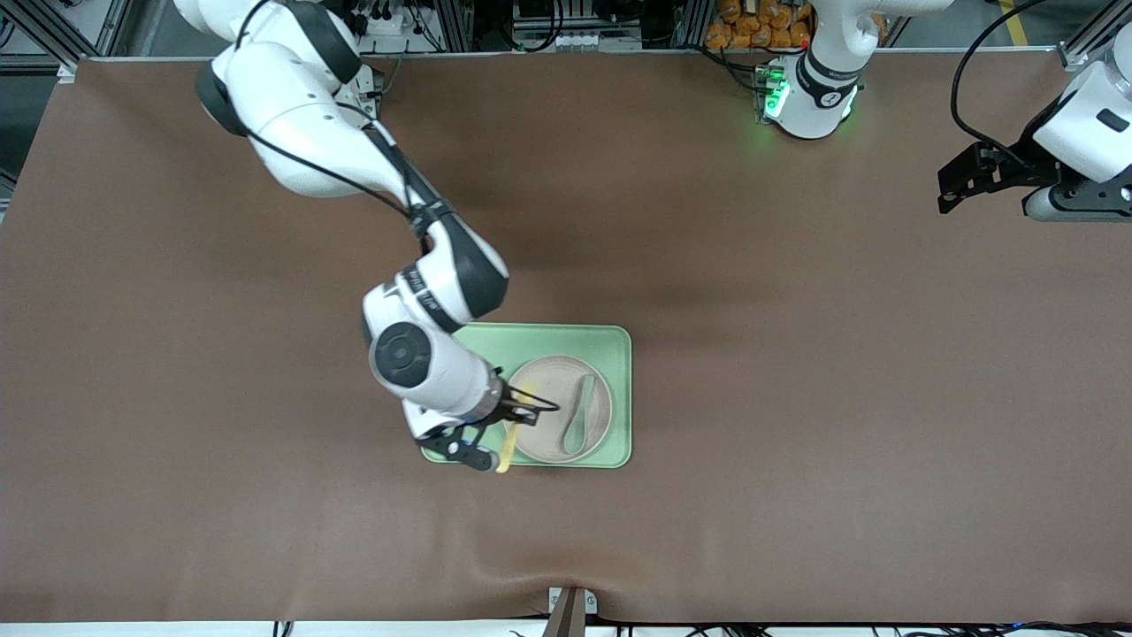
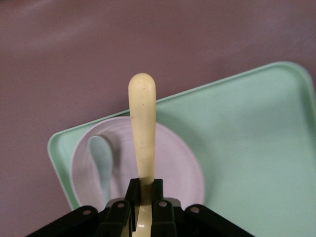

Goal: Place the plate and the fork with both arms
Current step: 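Lift the fork with the right gripper and move it beside the plate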

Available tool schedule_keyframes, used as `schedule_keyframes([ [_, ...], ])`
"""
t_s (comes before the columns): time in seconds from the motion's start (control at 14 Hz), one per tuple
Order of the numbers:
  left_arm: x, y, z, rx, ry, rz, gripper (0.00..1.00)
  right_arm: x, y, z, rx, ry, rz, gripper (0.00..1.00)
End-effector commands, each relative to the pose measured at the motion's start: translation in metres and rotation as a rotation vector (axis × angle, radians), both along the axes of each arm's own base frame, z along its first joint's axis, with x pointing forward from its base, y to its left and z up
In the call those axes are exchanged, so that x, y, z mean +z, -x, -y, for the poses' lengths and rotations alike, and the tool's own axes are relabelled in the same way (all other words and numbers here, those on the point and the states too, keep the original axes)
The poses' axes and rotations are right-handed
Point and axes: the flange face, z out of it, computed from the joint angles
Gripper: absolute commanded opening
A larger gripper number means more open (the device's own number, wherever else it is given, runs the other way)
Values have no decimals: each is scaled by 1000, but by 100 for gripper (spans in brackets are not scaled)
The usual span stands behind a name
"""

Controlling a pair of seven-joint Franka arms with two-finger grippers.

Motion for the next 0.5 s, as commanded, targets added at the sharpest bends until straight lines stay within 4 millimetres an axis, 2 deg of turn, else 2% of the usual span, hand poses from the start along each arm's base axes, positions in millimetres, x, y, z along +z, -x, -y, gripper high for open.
schedule_keyframes([
  [0.0,2,5,-1,2,19,11,100,-11,8,26,91,-5,-46,0],
  [0.36,4,4,-15,26,20,14,100,-42,38,72,145,13,-34,0],
  [0.43,4,4,-16,28,20,15,100,-52,44,75,145,14,-21,0],
])
